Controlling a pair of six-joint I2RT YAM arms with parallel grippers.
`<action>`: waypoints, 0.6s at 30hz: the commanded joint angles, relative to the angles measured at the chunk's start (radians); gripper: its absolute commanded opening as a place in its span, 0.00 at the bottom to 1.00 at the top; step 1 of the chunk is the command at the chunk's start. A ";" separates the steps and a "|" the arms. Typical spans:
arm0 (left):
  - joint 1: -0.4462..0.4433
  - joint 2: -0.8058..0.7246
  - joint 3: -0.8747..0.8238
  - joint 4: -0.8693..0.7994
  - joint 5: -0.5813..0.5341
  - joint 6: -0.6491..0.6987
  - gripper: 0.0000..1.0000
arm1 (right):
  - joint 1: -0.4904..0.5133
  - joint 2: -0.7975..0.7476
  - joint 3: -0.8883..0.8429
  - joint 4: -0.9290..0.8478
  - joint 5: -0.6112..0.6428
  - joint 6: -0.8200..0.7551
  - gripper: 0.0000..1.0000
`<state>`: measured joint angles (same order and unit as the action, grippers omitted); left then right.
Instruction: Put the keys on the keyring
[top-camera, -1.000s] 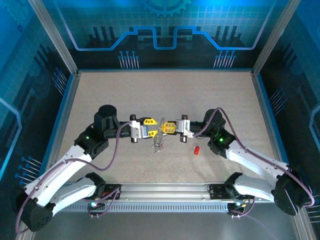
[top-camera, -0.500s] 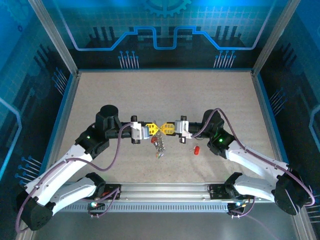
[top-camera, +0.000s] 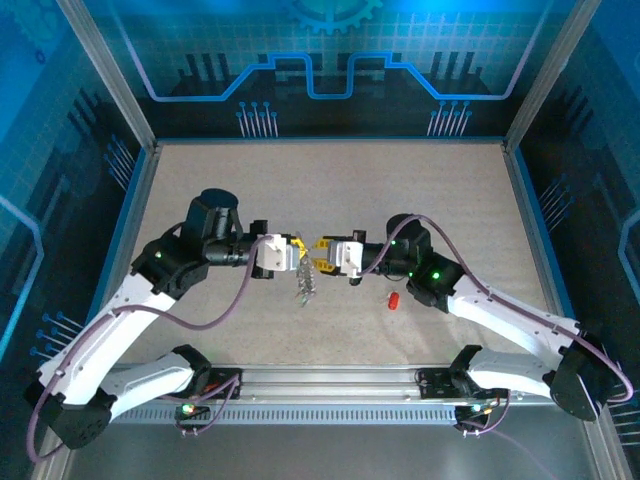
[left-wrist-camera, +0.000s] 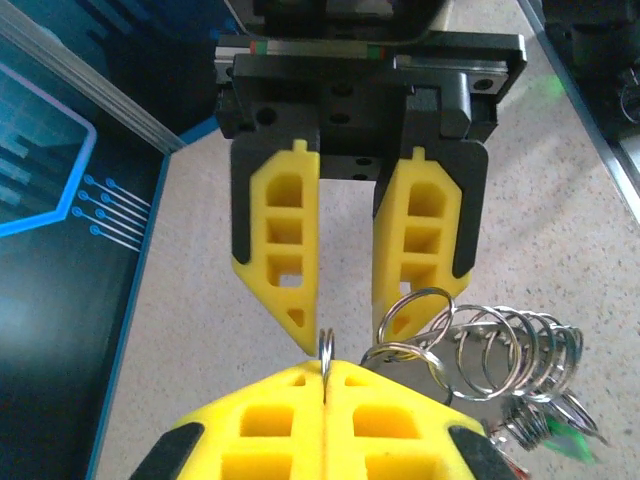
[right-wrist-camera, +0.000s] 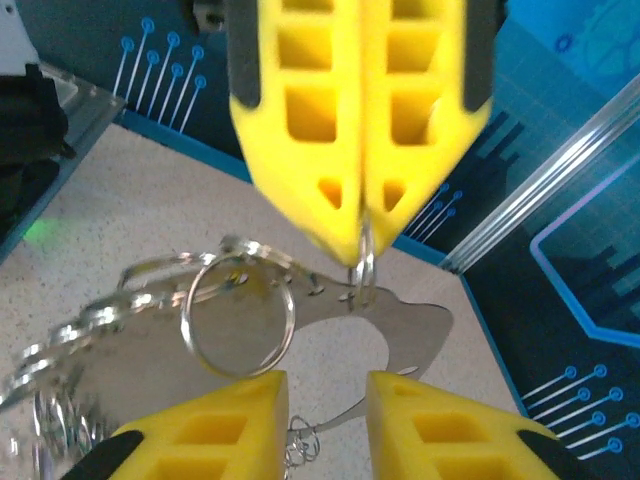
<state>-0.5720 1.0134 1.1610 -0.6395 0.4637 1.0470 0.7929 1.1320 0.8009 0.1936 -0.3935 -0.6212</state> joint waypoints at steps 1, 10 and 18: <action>-0.010 0.021 0.054 -0.112 -0.021 0.035 0.00 | 0.018 0.009 0.034 -0.027 0.083 -0.016 0.25; -0.011 0.056 0.072 -0.120 -0.020 0.012 0.00 | 0.025 0.008 0.034 -0.008 0.054 -0.021 0.25; -0.009 0.019 -0.003 0.046 0.046 -0.043 0.00 | 0.021 0.002 0.004 0.041 0.005 -0.003 0.26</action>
<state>-0.5735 1.0710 1.1820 -0.7162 0.4427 1.0401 0.8070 1.1412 0.8066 0.1928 -0.3511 -0.6331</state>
